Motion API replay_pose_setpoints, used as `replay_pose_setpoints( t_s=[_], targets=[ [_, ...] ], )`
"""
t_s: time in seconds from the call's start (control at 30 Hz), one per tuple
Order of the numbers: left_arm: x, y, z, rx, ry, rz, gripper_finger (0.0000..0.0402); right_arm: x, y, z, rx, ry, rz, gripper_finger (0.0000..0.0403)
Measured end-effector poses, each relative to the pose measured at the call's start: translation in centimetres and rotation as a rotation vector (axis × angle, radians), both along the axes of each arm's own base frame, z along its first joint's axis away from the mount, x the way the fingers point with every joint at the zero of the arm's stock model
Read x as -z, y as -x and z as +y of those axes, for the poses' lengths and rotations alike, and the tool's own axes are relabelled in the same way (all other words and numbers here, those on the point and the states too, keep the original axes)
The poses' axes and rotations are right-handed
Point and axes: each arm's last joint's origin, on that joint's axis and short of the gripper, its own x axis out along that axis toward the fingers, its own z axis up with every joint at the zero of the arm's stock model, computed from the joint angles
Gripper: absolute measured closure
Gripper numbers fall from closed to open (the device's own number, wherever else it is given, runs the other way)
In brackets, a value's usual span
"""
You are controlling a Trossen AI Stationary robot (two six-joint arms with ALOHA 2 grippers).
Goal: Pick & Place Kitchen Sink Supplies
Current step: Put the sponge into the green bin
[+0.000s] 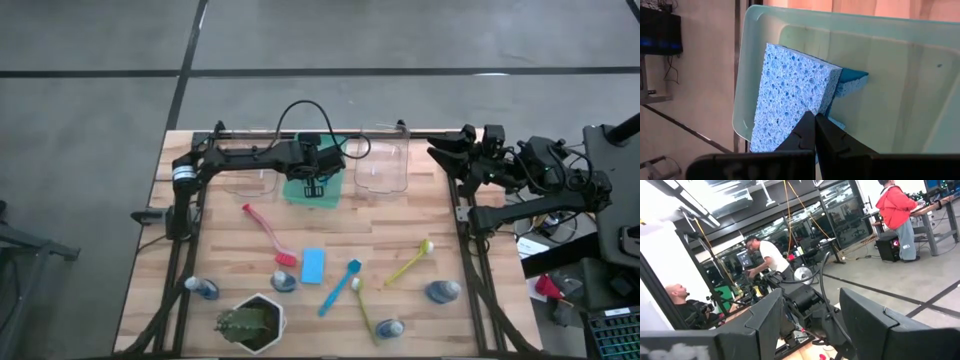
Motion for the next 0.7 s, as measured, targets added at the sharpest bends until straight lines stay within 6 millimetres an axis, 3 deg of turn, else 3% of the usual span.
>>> replay_pose_setpoints(
  t_s=[0.7],
  targets=[
    [0.57, -0.01, -0.13, 0.011, 0.026, -0.003, 0.0401, -0.13, 0.03, 0.00, -0.001, -0.009, -0.017, 0.0209]
  ],
)
